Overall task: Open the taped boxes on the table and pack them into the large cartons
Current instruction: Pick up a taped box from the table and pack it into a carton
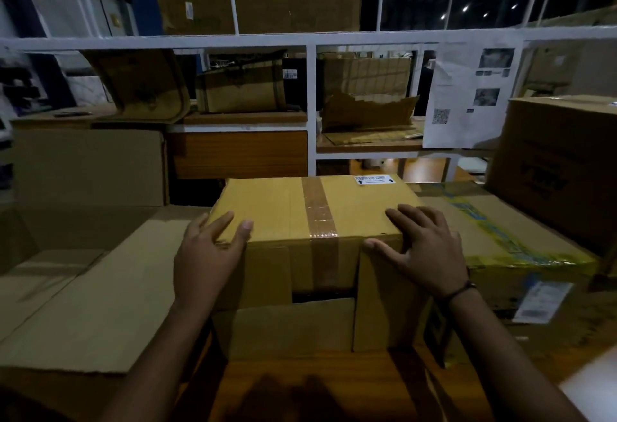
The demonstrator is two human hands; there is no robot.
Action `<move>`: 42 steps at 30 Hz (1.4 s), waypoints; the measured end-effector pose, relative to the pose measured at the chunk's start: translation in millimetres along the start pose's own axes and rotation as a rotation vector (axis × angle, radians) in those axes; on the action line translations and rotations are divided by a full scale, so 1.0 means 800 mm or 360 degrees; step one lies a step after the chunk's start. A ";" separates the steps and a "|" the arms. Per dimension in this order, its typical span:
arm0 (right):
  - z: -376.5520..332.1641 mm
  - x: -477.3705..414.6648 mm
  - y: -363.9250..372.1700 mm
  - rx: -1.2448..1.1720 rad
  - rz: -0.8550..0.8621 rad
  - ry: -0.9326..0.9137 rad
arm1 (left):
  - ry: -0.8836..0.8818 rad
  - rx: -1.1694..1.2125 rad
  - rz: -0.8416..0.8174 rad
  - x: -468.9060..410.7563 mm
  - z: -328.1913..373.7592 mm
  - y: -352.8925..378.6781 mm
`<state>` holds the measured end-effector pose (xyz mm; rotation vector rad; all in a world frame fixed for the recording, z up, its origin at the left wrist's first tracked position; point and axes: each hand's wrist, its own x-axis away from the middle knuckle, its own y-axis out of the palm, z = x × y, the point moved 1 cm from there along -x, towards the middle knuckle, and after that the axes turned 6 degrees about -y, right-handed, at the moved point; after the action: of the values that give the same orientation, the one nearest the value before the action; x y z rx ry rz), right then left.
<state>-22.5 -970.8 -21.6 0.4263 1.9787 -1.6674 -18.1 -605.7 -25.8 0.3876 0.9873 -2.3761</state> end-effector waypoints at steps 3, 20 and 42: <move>-0.002 0.015 0.009 -0.0050 -0.0009 0.0062 | 0.0029 0.0082 0.0046 0.026 -0.011 0.001; -0.021 -0.060 -0.025 -0.0234 0.0538 0.0155 | 0.0064 0.0143 0.0077 -0.026 0.033 -0.020; -0.009 -0.001 0.041 0.0042 -0.0484 0.0159 | -0.0316 -0.0587 -0.0465 0.019 -0.007 0.013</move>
<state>-4.9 -957.5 -46.9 0.2292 2.1844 -1.8890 -23.9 -613.3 -42.8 -0.1376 1.4279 -2.3505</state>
